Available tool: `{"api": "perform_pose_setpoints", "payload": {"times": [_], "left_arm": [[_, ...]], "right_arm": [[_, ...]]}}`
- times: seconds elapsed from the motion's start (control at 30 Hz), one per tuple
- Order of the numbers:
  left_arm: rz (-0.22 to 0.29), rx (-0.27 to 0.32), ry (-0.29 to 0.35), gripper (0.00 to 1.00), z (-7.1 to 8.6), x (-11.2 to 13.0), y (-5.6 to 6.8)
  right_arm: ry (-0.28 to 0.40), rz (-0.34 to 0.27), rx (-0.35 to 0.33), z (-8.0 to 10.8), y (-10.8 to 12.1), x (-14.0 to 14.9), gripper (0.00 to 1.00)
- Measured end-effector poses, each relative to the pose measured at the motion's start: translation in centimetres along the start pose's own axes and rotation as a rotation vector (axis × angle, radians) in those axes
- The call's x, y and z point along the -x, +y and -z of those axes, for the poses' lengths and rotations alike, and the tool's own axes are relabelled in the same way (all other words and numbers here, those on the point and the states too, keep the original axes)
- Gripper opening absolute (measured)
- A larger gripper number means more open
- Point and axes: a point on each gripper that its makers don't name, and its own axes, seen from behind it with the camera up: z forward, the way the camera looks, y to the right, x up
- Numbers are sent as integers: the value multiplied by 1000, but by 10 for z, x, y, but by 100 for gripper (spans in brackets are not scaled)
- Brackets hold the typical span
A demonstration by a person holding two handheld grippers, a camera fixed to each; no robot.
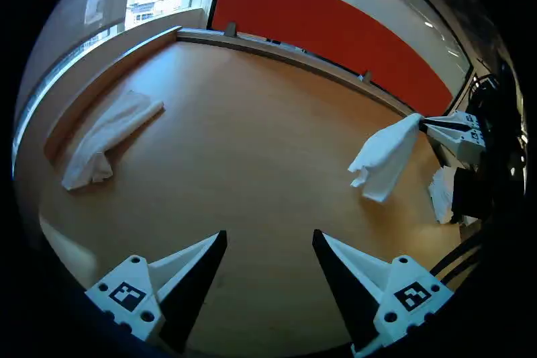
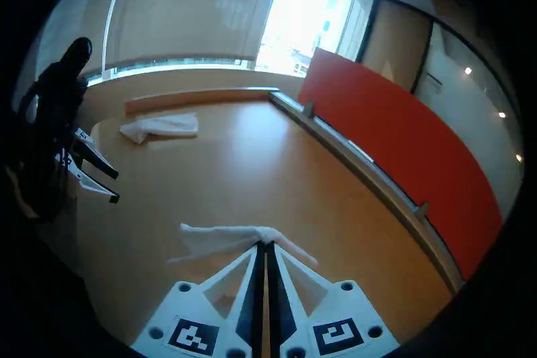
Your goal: Fold towel
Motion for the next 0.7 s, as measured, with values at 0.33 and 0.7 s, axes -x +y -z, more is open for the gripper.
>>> {"api": "perform_pose_setpoints", "payload": {"times": [0.33,0.7], "left_arm": [[-6,9,0,95,0,-2,4],[-25,5,-3,95,-3,-4,4]], "right_arm": [[15,-13,27,11,12,-3,2],[10,-16,70,29,37,1,2]]}}
